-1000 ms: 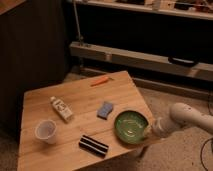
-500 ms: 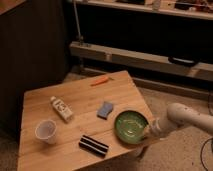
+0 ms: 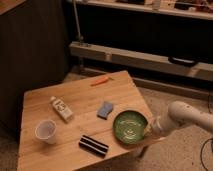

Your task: Pick up the ceramic bowl

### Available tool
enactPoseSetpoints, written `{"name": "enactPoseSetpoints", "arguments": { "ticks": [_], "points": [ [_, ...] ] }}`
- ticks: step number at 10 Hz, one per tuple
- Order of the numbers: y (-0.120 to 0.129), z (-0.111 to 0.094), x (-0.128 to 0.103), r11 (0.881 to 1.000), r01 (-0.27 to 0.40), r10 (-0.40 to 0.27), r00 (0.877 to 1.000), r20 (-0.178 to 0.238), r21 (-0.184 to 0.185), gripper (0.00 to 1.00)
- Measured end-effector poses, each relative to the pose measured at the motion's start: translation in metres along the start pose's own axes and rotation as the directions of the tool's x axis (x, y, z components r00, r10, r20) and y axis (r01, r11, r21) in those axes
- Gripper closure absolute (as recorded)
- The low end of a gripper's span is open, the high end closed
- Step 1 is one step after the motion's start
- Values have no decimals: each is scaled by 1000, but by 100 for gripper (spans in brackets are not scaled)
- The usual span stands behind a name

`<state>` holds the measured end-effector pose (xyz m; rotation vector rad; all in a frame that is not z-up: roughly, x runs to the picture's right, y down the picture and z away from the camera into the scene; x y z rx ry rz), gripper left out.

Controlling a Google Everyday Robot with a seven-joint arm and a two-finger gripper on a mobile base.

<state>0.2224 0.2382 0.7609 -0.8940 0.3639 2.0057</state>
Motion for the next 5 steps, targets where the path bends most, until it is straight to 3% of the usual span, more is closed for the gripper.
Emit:
{"name": "enactPoseSetpoints", "arguments": {
  "ticks": [2,5],
  "points": [
    [10,-25,1,998,-5,5,1000,3,-57,100],
    [31,-60,7,987,-3,-1,1000,-26,-160,100]
  ]
}}
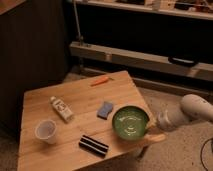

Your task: Pick up the ceramic bowl

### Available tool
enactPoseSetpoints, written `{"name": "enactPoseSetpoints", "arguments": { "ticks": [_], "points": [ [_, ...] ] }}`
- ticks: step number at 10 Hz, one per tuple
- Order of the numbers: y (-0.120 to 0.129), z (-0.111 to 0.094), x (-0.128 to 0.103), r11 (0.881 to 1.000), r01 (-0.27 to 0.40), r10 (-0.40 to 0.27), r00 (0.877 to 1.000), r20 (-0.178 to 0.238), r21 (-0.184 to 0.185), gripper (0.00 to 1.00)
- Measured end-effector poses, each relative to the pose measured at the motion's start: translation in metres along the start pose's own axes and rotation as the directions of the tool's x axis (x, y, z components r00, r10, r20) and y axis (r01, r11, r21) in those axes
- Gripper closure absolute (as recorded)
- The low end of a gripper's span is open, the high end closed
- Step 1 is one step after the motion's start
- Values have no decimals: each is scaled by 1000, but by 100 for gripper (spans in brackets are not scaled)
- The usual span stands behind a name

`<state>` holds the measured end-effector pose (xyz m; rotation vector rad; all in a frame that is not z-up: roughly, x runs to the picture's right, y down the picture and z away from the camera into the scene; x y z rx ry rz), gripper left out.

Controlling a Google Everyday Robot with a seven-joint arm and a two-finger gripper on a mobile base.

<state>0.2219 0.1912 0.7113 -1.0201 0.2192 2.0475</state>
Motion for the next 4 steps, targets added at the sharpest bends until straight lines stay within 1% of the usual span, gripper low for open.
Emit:
{"name": "enactPoseSetpoints", "arguments": {
  "ticks": [2,3,4],
  "points": [
    [13,-13,6,998,13,-14,1000,-23,-58,100],
    [22,-24,11,996,29,-33,999,-42,-85,100],
    [31,-33,15,993,55,-60,997,-54,-103,100]
  ]
}}
